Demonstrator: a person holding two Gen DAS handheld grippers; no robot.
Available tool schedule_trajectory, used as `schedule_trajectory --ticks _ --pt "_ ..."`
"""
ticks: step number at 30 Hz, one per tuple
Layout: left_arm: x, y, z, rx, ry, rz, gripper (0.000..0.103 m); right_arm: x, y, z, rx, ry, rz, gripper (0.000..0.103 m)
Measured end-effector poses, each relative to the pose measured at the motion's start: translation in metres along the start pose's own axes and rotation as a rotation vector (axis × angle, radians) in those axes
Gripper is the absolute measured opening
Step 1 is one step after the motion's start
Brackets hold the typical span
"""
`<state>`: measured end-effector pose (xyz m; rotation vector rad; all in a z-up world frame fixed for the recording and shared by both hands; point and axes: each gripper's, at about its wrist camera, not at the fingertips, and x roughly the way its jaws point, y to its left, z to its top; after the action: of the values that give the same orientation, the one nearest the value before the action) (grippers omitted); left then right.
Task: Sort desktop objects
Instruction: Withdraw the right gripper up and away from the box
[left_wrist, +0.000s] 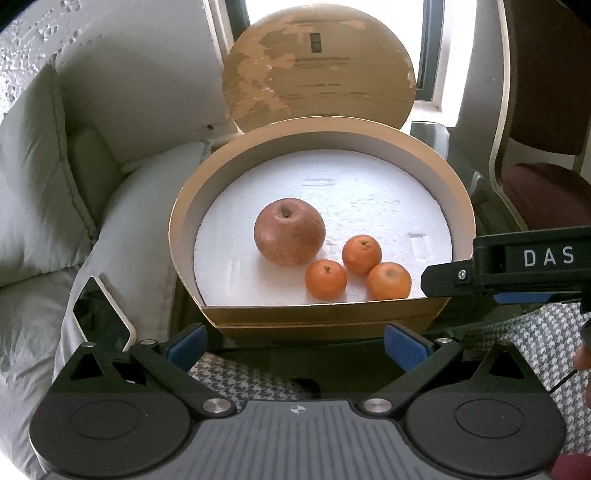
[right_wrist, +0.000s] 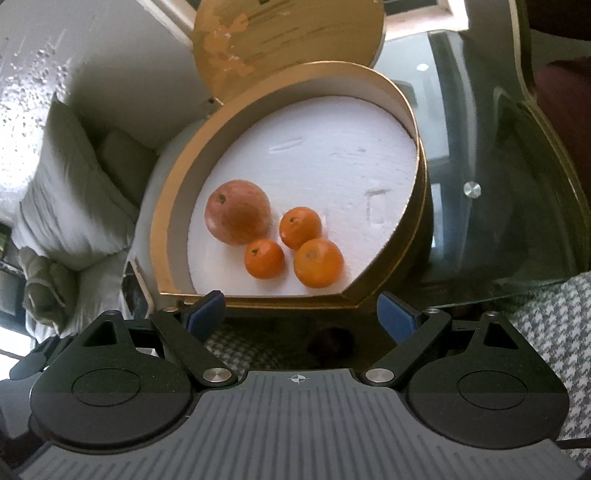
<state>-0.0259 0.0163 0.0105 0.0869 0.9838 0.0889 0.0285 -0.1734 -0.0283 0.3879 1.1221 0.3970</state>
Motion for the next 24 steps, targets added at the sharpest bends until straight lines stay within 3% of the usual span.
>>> schedule_trajectory --ticks 13,24 --pt "0.002 0.007 -0.001 -0.03 0.004 -0.012 0.102 -0.006 0.007 0.0 -0.02 -0.02 -0.014 0.093" --pt "-0.003 0.015 -0.003 -0.06 -0.013 -0.03 0.102 -0.038 0.016 0.007 -0.015 -0.203 -0.062 0.093"
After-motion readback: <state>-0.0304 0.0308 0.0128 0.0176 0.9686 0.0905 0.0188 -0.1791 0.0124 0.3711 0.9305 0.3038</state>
